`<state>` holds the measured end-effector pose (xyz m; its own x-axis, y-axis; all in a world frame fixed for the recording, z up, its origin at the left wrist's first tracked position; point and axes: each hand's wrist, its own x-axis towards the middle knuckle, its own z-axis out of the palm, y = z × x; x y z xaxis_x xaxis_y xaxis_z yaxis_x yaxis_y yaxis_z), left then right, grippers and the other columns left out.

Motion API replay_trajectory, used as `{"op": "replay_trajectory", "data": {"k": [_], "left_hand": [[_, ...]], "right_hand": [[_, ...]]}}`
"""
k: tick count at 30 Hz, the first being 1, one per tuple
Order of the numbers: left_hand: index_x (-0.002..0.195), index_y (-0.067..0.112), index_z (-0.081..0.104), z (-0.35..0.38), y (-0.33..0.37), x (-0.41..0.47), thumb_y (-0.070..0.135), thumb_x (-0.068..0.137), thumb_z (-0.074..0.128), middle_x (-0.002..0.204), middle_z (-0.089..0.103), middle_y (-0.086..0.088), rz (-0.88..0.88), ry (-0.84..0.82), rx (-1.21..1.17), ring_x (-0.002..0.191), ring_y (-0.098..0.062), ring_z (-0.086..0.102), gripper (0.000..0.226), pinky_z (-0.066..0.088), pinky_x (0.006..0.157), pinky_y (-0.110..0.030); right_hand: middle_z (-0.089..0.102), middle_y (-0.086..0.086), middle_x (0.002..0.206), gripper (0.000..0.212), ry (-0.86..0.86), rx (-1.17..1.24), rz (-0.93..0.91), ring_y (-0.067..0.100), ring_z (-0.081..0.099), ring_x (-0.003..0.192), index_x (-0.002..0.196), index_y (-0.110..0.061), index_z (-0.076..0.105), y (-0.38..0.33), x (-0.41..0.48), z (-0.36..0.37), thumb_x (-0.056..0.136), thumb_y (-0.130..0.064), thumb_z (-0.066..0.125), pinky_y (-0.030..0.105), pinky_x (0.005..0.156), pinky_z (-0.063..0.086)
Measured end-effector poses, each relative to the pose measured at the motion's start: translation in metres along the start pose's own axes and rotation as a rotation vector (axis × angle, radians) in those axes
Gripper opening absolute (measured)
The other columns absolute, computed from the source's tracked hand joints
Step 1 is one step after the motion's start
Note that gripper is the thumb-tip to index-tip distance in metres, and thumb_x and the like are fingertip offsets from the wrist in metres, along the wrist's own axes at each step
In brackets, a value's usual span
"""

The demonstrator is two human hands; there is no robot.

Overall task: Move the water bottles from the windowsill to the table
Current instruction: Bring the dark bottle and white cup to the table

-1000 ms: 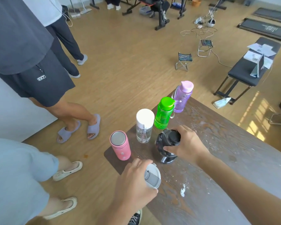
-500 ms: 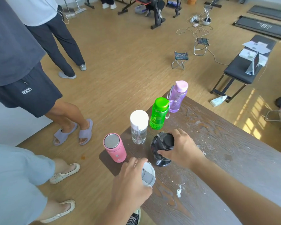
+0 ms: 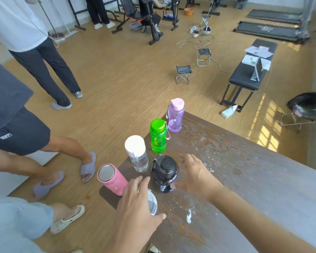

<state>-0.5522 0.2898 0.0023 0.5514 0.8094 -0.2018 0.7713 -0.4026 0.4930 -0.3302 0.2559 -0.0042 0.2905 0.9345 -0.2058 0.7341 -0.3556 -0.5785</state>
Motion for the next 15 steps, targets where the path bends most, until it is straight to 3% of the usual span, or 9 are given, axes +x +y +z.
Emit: {"op": "replay_trajectory", "data": {"k": [7, 11, 15], "left_hand": [[0.154, 0.038, 0.028, -0.002, 0.119, 0.011, 0.058, 0.077, 0.076, 0.154, 0.031, 0.024, 0.361, 0.003, 0.022, 0.146, -0.002, 0.027, 0.093, 0.03, 0.117, -0.022], [0.151, 0.041, 0.033, 0.039, 0.207, 0.02, 0.054, 0.078, 0.079, 0.149, 0.035, 0.026, 0.484, -0.107, -0.015, 0.139, 0.0, 0.037, 0.087, 0.038, 0.11, -0.025], [0.151, 0.036, 0.039, 0.092, 0.295, 0.011, 0.045, 0.08, 0.082, 0.149, 0.039, 0.02, 0.604, -0.252, -0.033, 0.141, -0.006, 0.04, 0.083, 0.033, 0.11, -0.025]], "right_hand": [[0.049, 0.001, 0.135, 0.096, 0.182, 0.102, 0.163, 0.012, 0.047, 0.123, 0.144, -0.017, 0.036, 0.079, -0.1, -0.053, 0.07, -0.059, 0.079, 0.026, 0.106, 0.04], [0.049, 0.0, 0.132, 0.09, 0.332, 0.131, 0.302, 0.006, 0.047, 0.114, 0.143, -0.017, 0.038, 0.138, -0.173, -0.094, 0.072, -0.051, 0.082, 0.023, 0.104, 0.04], [0.046, -0.007, 0.127, 0.084, 0.518, 0.148, 0.424, 0.0, 0.042, 0.11, 0.143, -0.018, 0.038, 0.189, -0.263, -0.128, 0.076, -0.048, 0.08, 0.019, 0.1, 0.038]]}}
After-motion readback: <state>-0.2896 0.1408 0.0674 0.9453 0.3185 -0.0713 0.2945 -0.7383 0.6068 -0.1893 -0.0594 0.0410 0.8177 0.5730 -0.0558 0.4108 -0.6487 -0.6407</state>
